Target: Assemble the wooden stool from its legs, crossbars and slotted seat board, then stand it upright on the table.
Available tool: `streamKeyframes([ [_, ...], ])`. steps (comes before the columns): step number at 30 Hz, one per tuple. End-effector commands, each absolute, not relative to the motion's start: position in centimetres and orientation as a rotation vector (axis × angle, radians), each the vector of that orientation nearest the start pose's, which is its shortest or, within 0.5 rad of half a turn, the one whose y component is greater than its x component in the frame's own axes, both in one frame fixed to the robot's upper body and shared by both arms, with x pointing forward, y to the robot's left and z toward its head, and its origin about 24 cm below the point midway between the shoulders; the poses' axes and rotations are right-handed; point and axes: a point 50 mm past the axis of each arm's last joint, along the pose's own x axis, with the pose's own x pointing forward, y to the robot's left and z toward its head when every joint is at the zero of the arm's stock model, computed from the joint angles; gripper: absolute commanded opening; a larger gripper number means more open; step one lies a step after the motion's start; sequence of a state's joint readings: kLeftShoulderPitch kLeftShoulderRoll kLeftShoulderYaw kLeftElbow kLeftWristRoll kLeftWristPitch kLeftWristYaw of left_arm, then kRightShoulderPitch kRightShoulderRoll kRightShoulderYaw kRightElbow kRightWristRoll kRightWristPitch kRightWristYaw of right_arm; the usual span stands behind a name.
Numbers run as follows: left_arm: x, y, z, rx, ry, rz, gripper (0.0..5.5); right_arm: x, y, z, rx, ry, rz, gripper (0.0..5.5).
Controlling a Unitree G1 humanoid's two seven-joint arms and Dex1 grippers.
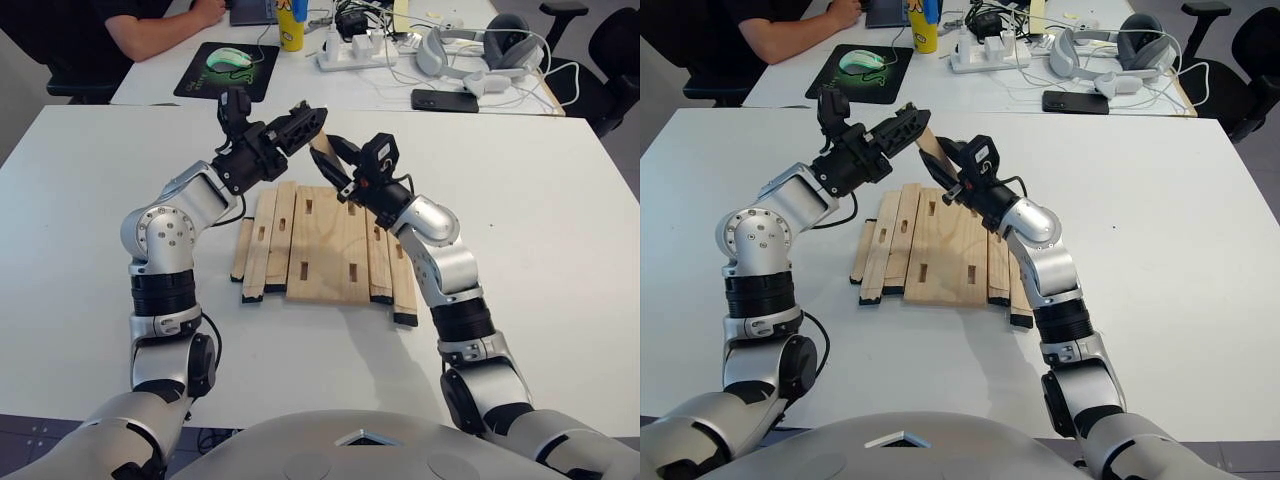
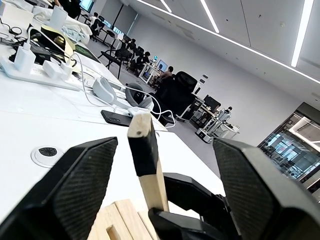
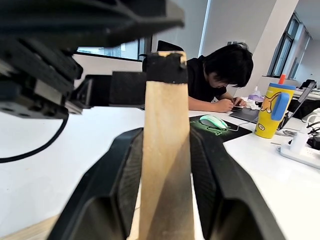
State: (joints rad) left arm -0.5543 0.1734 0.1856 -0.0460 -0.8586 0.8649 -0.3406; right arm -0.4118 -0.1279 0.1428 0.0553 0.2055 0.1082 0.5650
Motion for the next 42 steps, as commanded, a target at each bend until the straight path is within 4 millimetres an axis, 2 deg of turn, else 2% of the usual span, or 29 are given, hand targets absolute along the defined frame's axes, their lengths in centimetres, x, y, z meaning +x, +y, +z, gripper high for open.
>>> streamKeyframes([
  [1, 31.7, 12.7, 15.8, -0.569, 0.159, -0.756, 3.34, 29.9, -8.2, 12.9, -0.038, -0.227, 0.858, 1.32],
  [22, 31.3, 12.6, 15.3, -0.594, 0.154, -0.781, 0.46, 29.7, -8.3, 12.7, -0.033, -0.213, 0.872, 1.32],
  [32, 31.4, 12.9, 15.6, -0.602, 0.124, -0.764, 0.45, 29.7, -8.4, 12.7, -0.015, -0.208, 0.865, 1.32],
  [33, 31.4, 12.9, 15.7, -0.603, 0.115, -0.759, 0.45, 29.7, -8.4, 12.7, -0.017, -0.207, 0.862, 1.68],
  [42, 31.7, 12.7, 16.2, -0.486, 0.077, -0.714, 0.44, 29.8, -9.0, 11.8, -0.056, -0.173, 0.806, 2.91],
])
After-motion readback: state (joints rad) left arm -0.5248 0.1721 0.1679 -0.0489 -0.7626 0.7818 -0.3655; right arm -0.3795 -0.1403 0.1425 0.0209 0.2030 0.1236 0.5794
